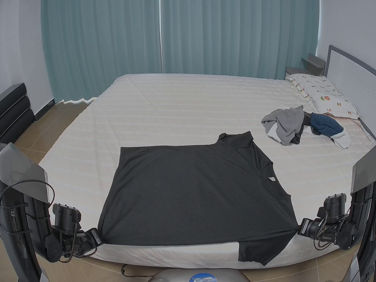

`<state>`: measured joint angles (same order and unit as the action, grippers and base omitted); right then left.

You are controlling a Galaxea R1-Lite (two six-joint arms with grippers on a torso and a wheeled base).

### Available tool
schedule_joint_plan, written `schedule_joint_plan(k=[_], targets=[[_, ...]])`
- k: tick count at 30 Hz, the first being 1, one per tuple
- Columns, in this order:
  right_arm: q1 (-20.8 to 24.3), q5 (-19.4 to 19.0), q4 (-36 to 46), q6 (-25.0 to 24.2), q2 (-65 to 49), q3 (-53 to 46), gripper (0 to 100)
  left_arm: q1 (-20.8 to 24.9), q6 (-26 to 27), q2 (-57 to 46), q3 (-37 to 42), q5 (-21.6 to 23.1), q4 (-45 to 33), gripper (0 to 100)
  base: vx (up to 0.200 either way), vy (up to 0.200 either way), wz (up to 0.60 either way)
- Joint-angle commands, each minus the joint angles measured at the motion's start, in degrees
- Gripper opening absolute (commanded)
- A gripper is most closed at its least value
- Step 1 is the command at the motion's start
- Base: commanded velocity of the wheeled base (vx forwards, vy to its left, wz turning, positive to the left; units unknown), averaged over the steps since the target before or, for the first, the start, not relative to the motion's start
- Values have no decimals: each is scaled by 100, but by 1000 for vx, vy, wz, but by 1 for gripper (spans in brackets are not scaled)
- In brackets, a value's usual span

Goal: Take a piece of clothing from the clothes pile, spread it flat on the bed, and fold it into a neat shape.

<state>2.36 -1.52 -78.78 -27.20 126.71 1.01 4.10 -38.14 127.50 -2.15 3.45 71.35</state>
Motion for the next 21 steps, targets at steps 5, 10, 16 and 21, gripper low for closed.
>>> schedule_joint_plan(k=[5,10,16,21], targets=[[-70,100,143,153,-67,-101,0,127,-9,12,83,7,10,0,0,0,0],[-43,100,205,180,-94,-101,0,153,-9,12,109,7,10,0,0,0,0],[10,91,170,171,-76,-101,0,179,-9,47,83,15,10,100,0,0,0],[-8,12,73,101,-85,-84,0,188,-9,47,56,15,10,100,0,0,0]])
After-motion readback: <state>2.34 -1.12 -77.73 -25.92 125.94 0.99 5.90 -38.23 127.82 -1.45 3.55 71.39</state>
